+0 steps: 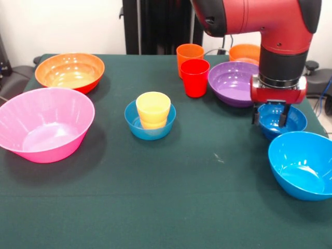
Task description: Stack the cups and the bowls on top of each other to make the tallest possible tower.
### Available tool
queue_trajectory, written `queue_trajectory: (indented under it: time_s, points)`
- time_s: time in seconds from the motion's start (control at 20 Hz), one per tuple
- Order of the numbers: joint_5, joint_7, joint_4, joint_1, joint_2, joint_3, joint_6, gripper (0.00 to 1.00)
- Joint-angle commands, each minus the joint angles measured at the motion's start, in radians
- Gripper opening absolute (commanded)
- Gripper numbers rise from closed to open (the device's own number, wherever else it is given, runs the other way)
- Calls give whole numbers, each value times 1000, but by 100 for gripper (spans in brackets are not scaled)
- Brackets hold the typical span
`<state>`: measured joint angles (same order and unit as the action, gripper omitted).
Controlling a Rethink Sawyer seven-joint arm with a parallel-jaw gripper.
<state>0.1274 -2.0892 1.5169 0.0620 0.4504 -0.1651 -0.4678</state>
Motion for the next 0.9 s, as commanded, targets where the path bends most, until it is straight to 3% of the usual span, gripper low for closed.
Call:
queue_trajectory:
  time_s: [0.05,0.55,0.9]
  points:
    - [79,123,16,19,-44,-124,-35,100]
    - [174,69,14,-38,-54,-36,37,100]
    - [211,39,10,-43,-52,-23,37,100]
